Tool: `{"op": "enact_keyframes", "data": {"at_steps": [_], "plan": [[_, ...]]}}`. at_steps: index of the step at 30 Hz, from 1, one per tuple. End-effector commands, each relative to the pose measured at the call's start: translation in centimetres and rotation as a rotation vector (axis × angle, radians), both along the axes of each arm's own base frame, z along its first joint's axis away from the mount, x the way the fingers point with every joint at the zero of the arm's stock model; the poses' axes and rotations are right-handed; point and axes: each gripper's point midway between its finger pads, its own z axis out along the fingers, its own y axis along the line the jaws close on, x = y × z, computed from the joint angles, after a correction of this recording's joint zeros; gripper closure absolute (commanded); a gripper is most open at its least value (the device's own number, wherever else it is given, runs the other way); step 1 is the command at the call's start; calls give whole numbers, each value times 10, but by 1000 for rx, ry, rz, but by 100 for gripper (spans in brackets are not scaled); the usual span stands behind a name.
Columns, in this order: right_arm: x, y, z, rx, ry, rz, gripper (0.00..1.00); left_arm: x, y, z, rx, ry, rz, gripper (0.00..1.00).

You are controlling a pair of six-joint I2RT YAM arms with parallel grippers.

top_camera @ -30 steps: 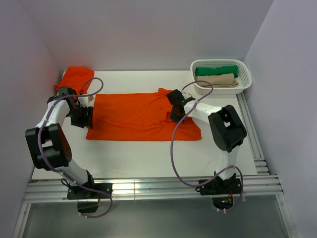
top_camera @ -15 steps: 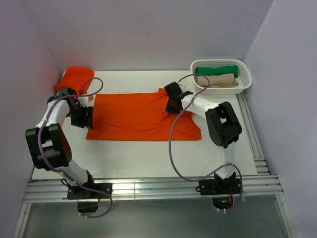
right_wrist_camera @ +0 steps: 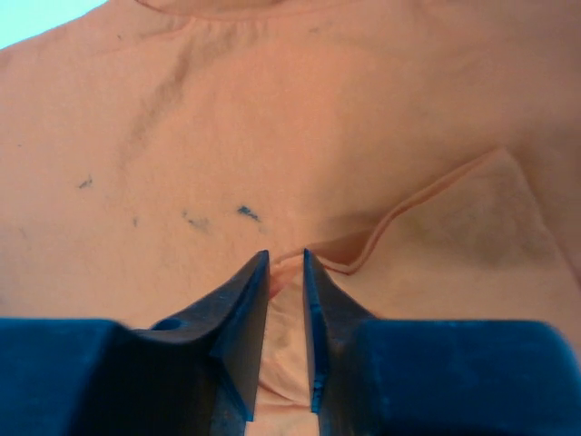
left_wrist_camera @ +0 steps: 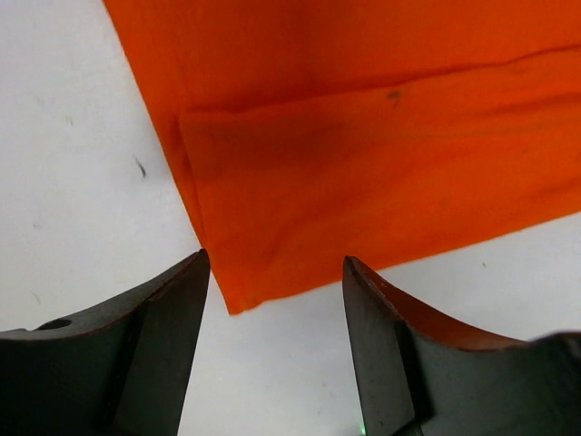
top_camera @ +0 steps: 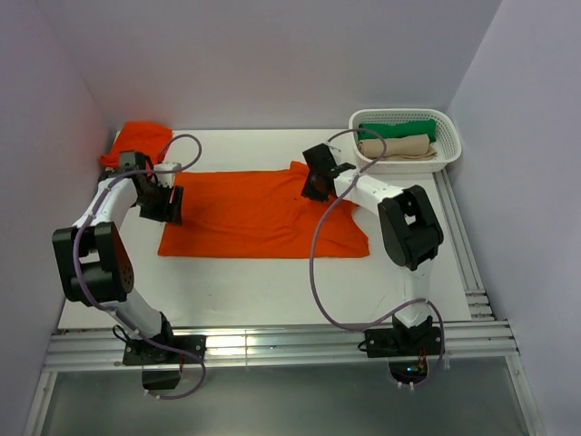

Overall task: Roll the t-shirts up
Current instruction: Fold the tshirt

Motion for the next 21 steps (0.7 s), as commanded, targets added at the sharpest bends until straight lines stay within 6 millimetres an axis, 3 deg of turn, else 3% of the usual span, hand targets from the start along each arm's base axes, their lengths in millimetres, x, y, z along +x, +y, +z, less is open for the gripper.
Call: {"op": "enact_keyframes", "data": {"at_steps": [1, 4, 6, 7, 8, 10, 11, 13, 17, 21], "plan": [[5, -15, 45, -1, -110, -49, 69, 31, -5, 8, 36, -104, -40, 34], [-10, -26, 61, 0, -127, -71, 68, 34, -12, 5, 53, -102, -63, 40], [-27, -35, 51, -8, -100, -82, 68, 35, -18, 4, 43, -105, -83, 42], [-33, -39, 60, 5, -117, -95, 68, 35, -19, 5, 37, -109, -87, 43], [-47, -47, 45, -5, -86, -98, 67, 37, -22, 6, 28, -116, -91, 46], [-56, -52, 47, 22, -95, -117, 67, 38, -26, 5, 15, -110, -96, 46], [-67, -62, 34, 10, -65, -130, 67, 40, -28, 4, 10, -111, -99, 48], [-76, -68, 26, 17, -49, -148, 67, 42, -31, -2, 0, -100, -91, 51], [-105, -91, 1, -11, 14, -193, 66, 43, -22, -21, 47, -69, -37, 56], [-123, -117, -14, -30, 58, -249, 65, 40, 2, -50, 171, 10, 51, 58]]}}
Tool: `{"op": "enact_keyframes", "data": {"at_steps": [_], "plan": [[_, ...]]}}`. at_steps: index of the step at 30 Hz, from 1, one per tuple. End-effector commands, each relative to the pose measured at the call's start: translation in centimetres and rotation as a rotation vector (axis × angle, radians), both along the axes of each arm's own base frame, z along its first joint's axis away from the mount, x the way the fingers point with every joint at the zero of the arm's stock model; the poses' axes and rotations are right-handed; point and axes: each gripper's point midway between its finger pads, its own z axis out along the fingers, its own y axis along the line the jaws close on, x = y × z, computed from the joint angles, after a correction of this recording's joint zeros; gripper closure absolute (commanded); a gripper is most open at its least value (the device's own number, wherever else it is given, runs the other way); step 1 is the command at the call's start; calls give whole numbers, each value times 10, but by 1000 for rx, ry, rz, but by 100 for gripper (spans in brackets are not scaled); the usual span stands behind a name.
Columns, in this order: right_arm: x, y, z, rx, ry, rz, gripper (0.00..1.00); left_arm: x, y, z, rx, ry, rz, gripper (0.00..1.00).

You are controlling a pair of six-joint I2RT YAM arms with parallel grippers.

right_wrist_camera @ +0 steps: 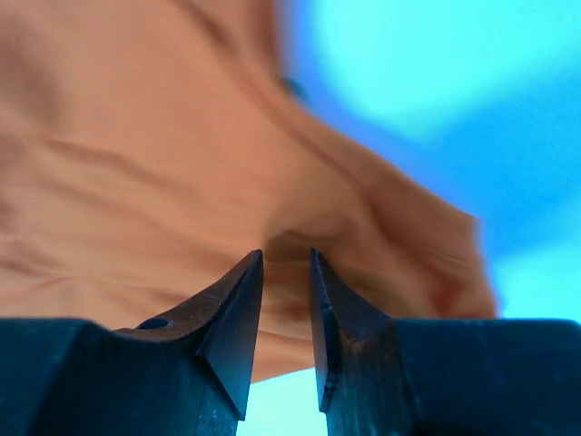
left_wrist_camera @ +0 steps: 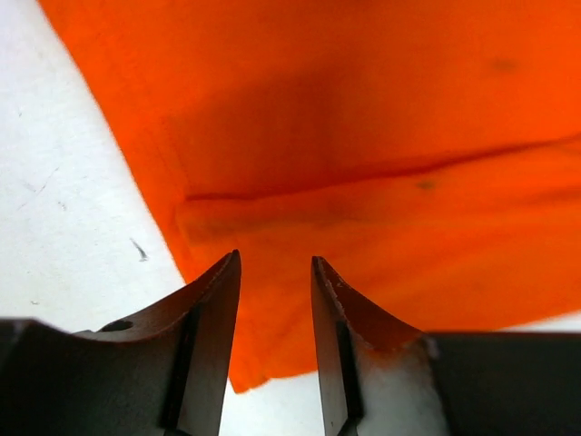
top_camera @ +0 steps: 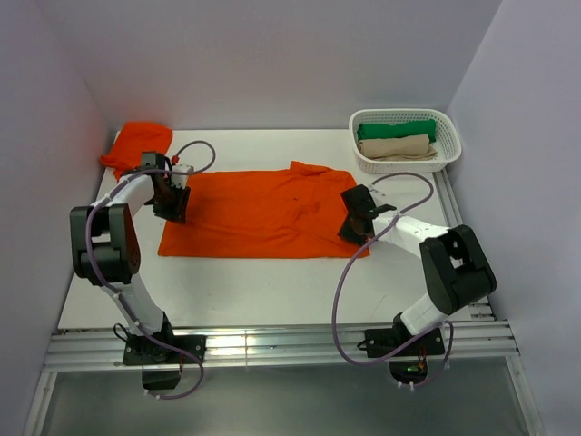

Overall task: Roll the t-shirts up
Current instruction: Fold the tshirt

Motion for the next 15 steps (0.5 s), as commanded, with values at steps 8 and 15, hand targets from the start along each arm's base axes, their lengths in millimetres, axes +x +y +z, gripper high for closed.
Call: {"op": "enact_keyframes", "data": {"at_steps": [8, 15], "plan": [[-15, -53, -13, -47, 36, -132, 63, -9, 30, -42, 155, 85, 111, 57], [-23, -61, -17, -53, 70, -139, 61, -20, 32, -46, 161, 116, 102, 54]]}}
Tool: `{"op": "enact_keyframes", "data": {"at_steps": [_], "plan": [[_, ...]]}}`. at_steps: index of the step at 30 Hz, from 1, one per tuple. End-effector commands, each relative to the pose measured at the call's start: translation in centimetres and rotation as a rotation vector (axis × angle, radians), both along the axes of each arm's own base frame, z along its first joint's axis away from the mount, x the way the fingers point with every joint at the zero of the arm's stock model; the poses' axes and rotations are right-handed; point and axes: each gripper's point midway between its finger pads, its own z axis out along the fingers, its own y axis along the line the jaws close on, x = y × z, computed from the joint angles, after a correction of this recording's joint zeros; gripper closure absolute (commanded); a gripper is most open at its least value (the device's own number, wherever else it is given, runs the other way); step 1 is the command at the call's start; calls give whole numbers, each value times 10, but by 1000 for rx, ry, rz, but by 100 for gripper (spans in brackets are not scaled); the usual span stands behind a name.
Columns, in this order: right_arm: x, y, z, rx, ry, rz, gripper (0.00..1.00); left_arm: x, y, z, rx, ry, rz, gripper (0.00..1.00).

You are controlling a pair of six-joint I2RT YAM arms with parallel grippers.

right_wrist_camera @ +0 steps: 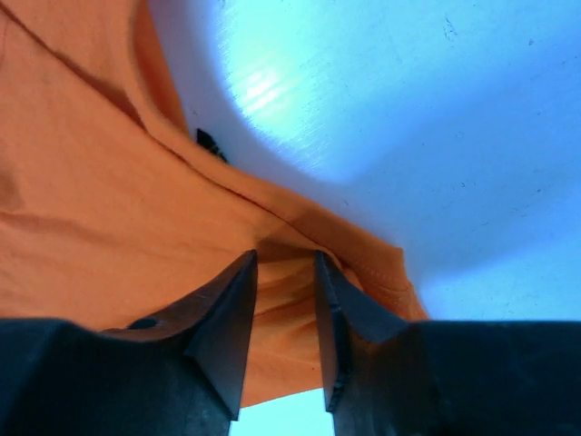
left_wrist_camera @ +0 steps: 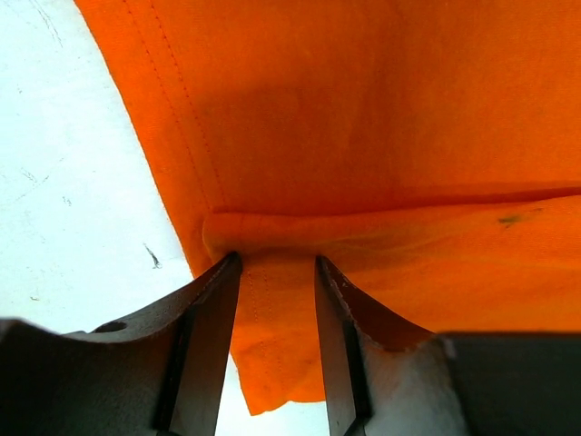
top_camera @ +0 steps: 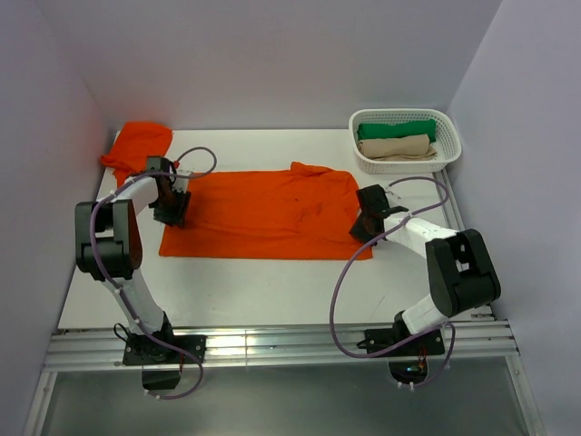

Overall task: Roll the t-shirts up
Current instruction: Fold the tshirt

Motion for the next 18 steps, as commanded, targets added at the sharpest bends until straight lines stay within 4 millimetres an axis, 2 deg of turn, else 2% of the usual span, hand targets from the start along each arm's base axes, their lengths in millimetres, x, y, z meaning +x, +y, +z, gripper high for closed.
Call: {"op": "enact_keyframes", "data": {"at_steps": [1, 3, 6, 15, 18], "plan": [[-18, -15, -6, -50, 53, -5, 59, -21, 14, -15, 47, 63, 20, 53], [-21, -15, -6, -47, 60, 4, 55, -24, 18, -12, 48, 60, 28, 53], [-28, -13, -9, -34, 90, 2, 54, -31, 22, -13, 49, 76, 29, 53], [-68, -24, -19, -52, 201, -48, 50, -48, 24, -10, 48, 98, 15, 53], [-79, -21, -19, -21, 200, -56, 49, -52, 24, -6, 49, 101, 16, 52]]}}
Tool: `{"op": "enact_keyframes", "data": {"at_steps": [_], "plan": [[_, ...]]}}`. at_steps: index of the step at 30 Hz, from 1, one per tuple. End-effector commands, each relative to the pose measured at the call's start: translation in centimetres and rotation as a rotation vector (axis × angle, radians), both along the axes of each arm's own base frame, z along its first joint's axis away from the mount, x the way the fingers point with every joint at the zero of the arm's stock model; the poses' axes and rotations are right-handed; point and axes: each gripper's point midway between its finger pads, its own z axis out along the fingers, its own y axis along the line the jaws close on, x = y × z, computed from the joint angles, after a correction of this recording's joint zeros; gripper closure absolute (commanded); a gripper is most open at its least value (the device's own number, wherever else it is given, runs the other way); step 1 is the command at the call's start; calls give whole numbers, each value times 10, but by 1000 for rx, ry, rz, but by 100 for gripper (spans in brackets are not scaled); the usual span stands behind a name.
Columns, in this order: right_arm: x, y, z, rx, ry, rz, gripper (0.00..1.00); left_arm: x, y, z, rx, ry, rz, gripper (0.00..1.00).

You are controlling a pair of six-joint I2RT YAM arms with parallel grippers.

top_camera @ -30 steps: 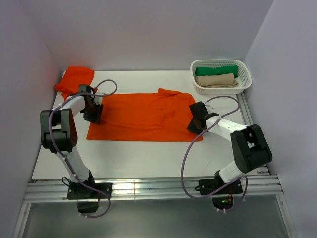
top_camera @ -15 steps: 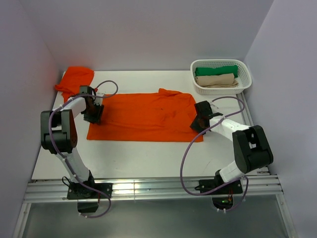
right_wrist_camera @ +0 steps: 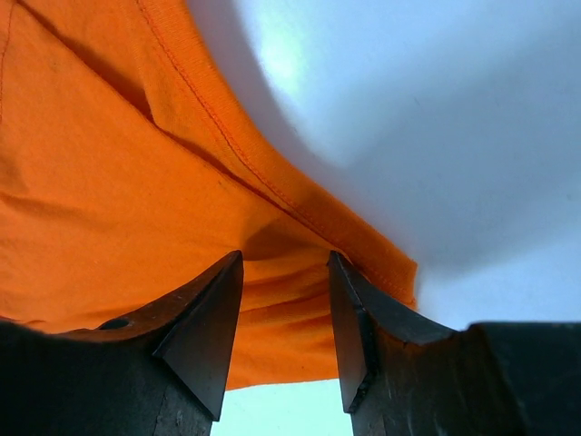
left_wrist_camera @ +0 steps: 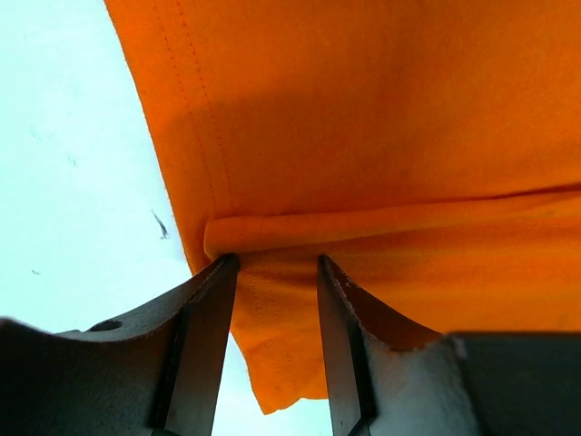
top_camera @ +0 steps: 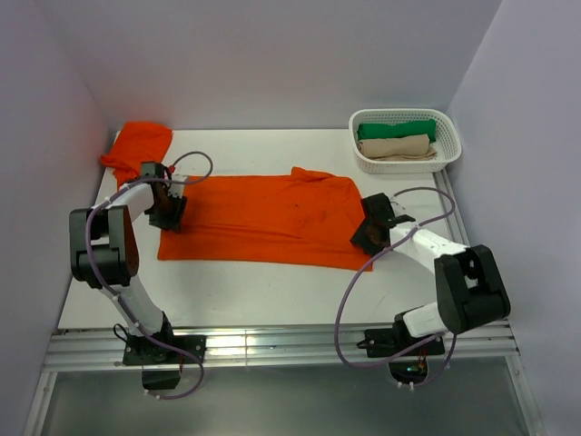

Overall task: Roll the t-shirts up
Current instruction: Fold the tshirt

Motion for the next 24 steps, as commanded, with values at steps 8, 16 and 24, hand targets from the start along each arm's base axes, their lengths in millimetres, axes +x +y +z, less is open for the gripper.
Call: {"op": "enact_keyframes", "data": {"at_steps": [8, 16, 24], "plan": [[-88, -26, -16, -32, 175, -70, 48, -60, 13, 0, 48, 138, -3, 52], [-100, -33, 29, -15, 57, -91, 44, -72, 11, 18, 45, 117, -19, 49], [-31, -17, 120, 43, -253, -38, 24, -27, -7, 99, -60, -34, -38, 32]]}}
